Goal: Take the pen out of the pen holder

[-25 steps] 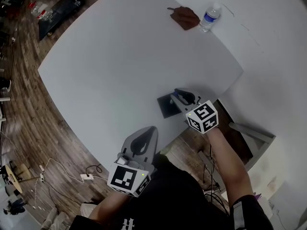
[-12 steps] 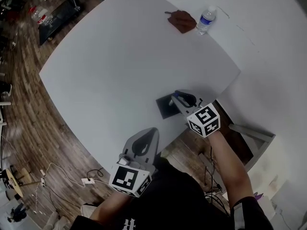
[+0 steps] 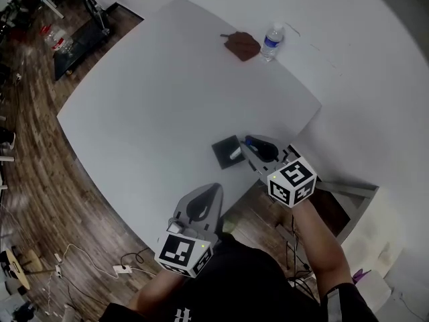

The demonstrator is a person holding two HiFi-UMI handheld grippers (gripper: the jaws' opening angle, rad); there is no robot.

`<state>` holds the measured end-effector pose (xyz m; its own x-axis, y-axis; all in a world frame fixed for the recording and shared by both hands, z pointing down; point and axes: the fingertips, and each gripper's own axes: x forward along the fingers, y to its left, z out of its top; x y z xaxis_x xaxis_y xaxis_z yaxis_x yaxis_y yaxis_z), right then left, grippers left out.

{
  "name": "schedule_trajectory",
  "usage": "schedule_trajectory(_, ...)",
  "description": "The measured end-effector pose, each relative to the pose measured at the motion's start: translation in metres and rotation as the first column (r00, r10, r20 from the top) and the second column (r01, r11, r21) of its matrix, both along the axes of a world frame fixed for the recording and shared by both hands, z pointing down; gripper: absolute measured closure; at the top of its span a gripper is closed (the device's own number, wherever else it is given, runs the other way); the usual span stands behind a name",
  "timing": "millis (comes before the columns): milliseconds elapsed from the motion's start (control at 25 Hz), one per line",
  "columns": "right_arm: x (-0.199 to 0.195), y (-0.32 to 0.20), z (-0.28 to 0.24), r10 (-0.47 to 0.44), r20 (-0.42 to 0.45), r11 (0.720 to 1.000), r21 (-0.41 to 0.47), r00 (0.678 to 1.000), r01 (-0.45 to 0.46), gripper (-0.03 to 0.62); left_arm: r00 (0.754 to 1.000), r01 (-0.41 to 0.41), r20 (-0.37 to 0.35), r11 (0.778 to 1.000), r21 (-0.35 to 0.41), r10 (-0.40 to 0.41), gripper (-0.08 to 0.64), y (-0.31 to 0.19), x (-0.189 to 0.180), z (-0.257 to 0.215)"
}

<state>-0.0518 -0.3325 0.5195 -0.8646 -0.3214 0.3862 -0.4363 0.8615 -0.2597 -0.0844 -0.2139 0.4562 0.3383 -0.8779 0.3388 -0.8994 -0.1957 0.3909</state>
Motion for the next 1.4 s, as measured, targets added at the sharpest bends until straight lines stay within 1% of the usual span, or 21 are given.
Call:
schedule_trajectory(240, 0.003, 0.036, -0.042, 0.002, 0.026, 1.0, 0.003, 1.0, -0.002, 0.517, 1.0, -0.019, 0.016, 0.999, 0.044, 0.018, 0.555, 0.011, 0.008, -0.023)
schedule_trajectory(360, 0.009, 0.052, -0.059, 0.014, 0.033, 1.0, -0.018, 0.999, -0.013, 0.517, 0.999, -0.033, 0.026, 0.997, 0.069, 0.031, 0.555, 0.016, 0.014, -0.034)
schedule_trajectory(440, 0.014, 0.063, -0.072, 0.017, 0.053, 1.0, -0.025, 0.998, -0.016, 0.517, 0.998, -0.045, 0.037, 0.996, 0.083, 0.042, 0.555, 0.02, 0.018, -0.041)
schedule_trajectory(600, 0.024, 0.084, -0.103, 0.017, 0.084, 1.0, 0.008, 0.996, -0.018, 0.517, 0.997, -0.066, 0.054, 0.991, 0.112, 0.061, 0.555, 0.028, 0.028, -0.057)
schedule_trajectory(800, 0.038, 0.108, -0.131, 0.029, 0.107, 0.999, 0.021, 0.994, -0.032, 0.517, 0.994, -0.094, 0.068, 0.984, 0.151, 0.085, 0.555, 0.041, 0.042, -0.074)
schedule_trajectory(1120, 0.056, 0.134, -0.158, 0.048, 0.135, 0.996, 0.063, 0.99, -0.057, 0.517, 0.99, -0.121, 0.091, 0.97, 0.212, 0.104, 0.555, 0.058, 0.058, -0.101)
schedule_trajectory(1400, 0.066, 0.149, -0.165, 0.047, 0.133, 0.994, 0.091, 0.99, -0.06, 0.518, 0.988, -0.141, 0.102, 0.962, 0.233, 0.12, 0.555, 0.068, 0.071, -0.109)
